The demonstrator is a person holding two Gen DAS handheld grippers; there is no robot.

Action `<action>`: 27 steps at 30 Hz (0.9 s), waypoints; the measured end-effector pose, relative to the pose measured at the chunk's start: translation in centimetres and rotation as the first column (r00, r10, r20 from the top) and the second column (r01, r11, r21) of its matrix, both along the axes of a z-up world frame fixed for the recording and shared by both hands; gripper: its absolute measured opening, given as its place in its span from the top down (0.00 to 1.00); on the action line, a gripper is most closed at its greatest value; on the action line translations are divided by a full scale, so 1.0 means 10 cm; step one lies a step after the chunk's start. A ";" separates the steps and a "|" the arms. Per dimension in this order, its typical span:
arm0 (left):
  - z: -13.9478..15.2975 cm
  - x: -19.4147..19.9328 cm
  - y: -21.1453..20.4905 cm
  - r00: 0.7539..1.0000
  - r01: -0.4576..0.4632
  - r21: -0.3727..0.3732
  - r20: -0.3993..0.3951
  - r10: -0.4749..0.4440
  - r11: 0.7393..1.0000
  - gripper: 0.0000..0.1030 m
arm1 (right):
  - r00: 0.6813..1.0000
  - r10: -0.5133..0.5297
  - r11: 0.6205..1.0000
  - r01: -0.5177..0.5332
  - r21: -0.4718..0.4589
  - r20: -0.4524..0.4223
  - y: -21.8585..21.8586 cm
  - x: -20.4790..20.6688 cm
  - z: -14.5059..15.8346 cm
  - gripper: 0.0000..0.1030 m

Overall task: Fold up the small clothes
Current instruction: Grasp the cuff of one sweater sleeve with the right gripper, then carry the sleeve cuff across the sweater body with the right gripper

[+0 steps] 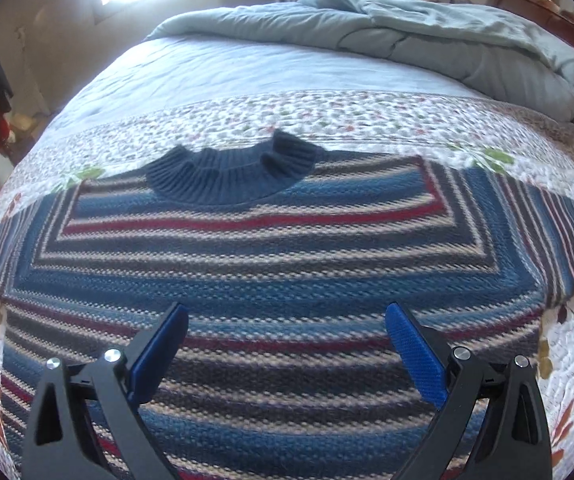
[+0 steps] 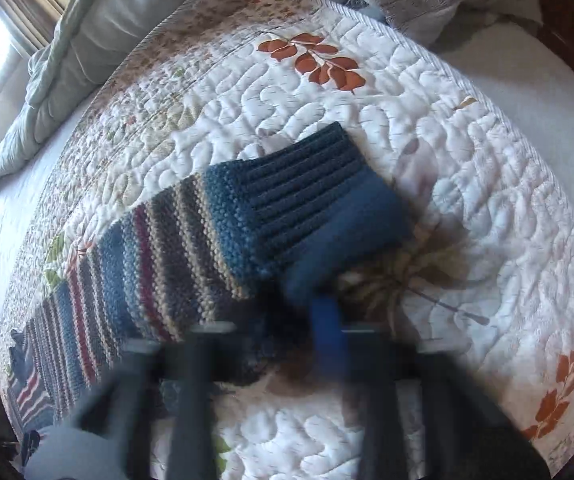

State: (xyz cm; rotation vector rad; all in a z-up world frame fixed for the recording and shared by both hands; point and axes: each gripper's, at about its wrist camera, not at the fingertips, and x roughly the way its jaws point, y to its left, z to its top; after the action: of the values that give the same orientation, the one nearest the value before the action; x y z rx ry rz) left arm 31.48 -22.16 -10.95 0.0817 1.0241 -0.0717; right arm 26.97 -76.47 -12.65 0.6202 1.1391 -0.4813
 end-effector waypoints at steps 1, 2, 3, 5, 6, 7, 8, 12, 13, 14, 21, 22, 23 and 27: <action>0.01 0.00 0.05 1.000 -0.010 0.000 0.001 0.010 1.000 0.04 | 1.000 -0.011 1.000 0.011 -0.001 0.009 0.01 -0.01 0.04 0.91; 0.02 0.00 0.10 1.000 -0.017 0.004 0.005 0.017 1.000 0.04 | 1.000 -0.020 1.000 0.020 -0.013 0.024 0.02 -0.02 0.09 0.92; 0.05 -0.01 0.17 1.000 -0.026 0.016 0.013 0.026 1.000 0.04 | 0.998 -0.010 1.000 0.011 -0.025 0.057 0.11 -0.03 0.20 0.92; 0.09 -0.03 0.34 0.999 -0.041 0.038 0.023 0.041 0.998 0.04 | 0.995 0.028 0.998 -0.022 -0.063 0.098 0.28 -0.02 0.37 0.92; 0.12 -0.04 0.43 0.999 -0.049 0.046 0.024 0.048 0.998 0.04 | 0.992 0.058 0.996 -0.049 -0.071 0.116 0.40 -0.01 0.46 0.92; 0.14 -0.05 0.50 0.998 -0.056 0.052 0.026 0.055 0.997 0.04 | 0.986 0.095 0.993 -0.084 -0.077 0.138 0.55 0.01 0.56 0.92; 0.16 -0.06 0.59 0.997 -0.067 0.060 0.030 0.065 0.996 0.04 | 0.979 0.134 0.989 -0.122 -0.087 0.154 0.72 0.06 0.66 0.92; 0.23 -0.12 1.03 0.992 -0.121 0.068 0.037 0.119 0.990 0.04 | 0.920 0.354 0.928 -0.323 -0.187 0.169 1.82 0.31 0.97 0.92; 0.25 -0.14 1.12 0.991 -0.134 0.064 0.036 0.132 0.989 0.04 | 0.896 0.411 0.904 -0.377 -0.203 0.169 2.14 0.38 1.02 0.92; 0.26 -0.16 1.21 0.989 -0.146 0.061 0.034 0.144 0.987 0.04 | 0.881 0.442 0.890 -0.407 -0.208 0.168 2.34 0.40 1.04 0.92; 0.29 -0.28 1.81 0.974 -0.224 0.055 0.032 0.222 0.973 0.04 | 0.708 0.698 0.714 -0.675 -0.184 0.110 4.24 0.63 0.71 0.92; 0.28 -0.28 1.86 0.972 -0.233 0.054 0.030 0.232 0.971 0.04 | 0.688 0.718 0.694 -0.700 -0.165 0.101 4.42 0.64 0.62 0.87; 0.27 -0.29 1.90 0.971 -0.238 0.053 0.027 0.237 0.970 0.04 | 0.671 0.734 0.679 -0.723 -0.131 0.101 4.56 0.63 0.52 0.83; 0.22 -0.28 1.95 0.973 -0.231 0.038 0.004 0.231 0.972 0.04 | 0.668 0.723 0.678 -0.735 0.004 0.174 4.65 0.50 0.36 0.76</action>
State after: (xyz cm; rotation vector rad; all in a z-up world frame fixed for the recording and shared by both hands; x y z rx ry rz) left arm 28.66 -2.65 -8.78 -0.0031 1.0289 0.1605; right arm 31.98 -29.95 -9.04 0.2064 1.1508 0.3130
